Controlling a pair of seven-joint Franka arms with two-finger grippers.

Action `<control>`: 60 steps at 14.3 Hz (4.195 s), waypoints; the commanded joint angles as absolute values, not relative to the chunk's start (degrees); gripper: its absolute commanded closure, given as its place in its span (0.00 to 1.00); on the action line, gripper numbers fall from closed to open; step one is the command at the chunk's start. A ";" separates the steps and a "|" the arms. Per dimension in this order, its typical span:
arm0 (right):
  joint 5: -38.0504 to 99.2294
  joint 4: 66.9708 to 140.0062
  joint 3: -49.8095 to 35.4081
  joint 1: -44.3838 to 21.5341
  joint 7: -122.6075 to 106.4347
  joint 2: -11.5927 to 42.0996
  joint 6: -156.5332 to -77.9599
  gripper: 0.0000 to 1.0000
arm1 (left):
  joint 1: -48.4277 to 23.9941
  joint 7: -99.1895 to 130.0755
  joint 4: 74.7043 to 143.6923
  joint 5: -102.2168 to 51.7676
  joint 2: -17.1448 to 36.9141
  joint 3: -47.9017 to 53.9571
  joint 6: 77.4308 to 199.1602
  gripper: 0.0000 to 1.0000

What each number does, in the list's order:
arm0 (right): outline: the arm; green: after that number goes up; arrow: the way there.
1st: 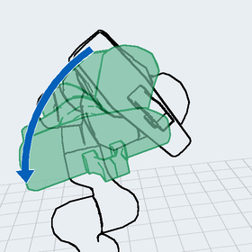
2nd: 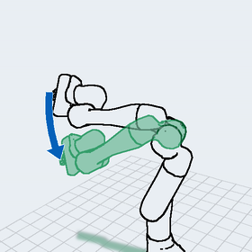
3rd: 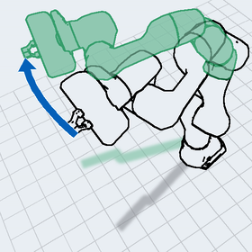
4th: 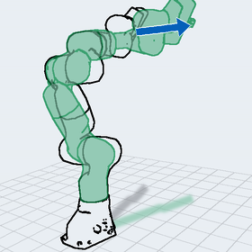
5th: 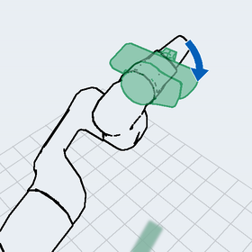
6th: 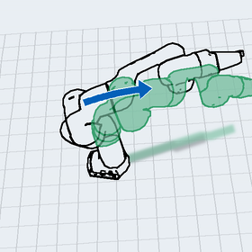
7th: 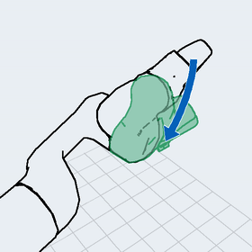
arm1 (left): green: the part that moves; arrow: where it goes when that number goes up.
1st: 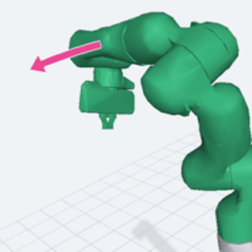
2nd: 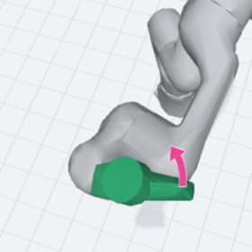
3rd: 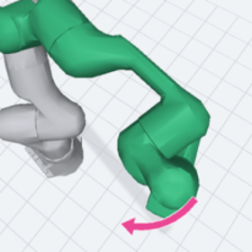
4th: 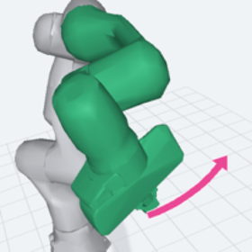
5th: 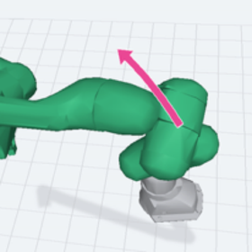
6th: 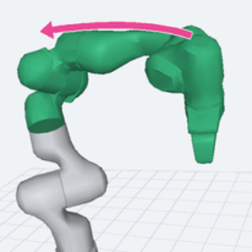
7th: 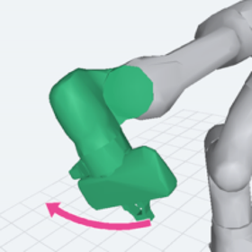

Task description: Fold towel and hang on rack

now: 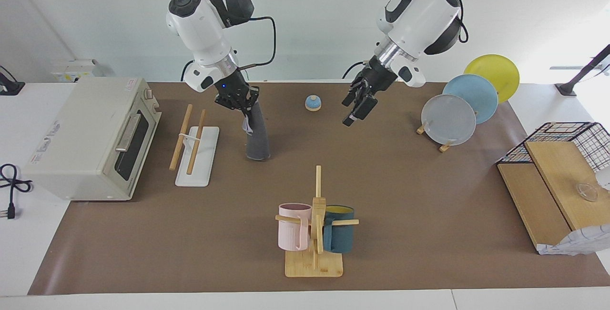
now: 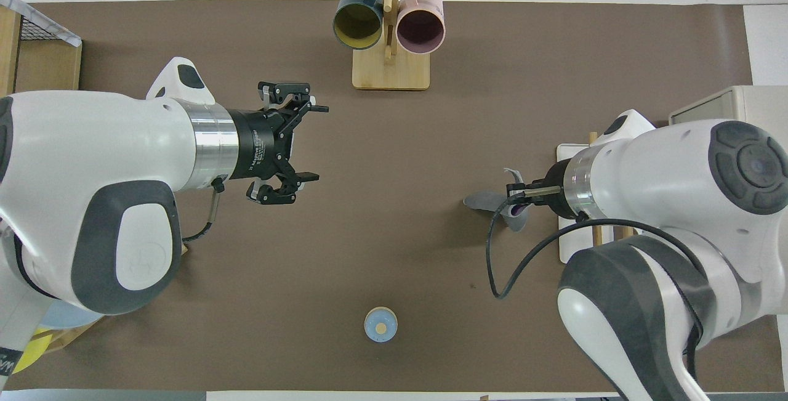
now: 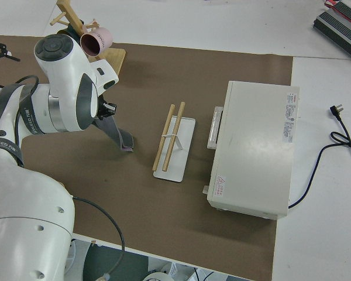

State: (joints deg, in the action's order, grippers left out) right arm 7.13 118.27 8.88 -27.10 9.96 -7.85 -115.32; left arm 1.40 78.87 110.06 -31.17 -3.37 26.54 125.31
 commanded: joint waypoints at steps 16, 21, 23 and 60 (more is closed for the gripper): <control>-7.91 121.12 8.35 -21.26 -18.19 -9.67 -119.79 1.00 | 17.93 12.67 98.29 -2.31 -0.98 25.58 101.36 0.00; -8.00 120.32 8.35 -26.89 -23.96 -9.14 -124.10 1.00 | 16.44 10.21 93.34 2.64 1.23 25.58 94.75 0.00; -8.00 120.50 8.52 -25.23 -27.32 -9.14 -123.67 1.00 | 10.41 8.79 93.51 4.21 0.79 20.87 93.17 0.00; -8.00 126.03 8.61 -7.38 -48.87 -12.30 -119.53 1.00 | -5.19 7.03 94.48 -1.06 -1.32 4.48 89.39 0.00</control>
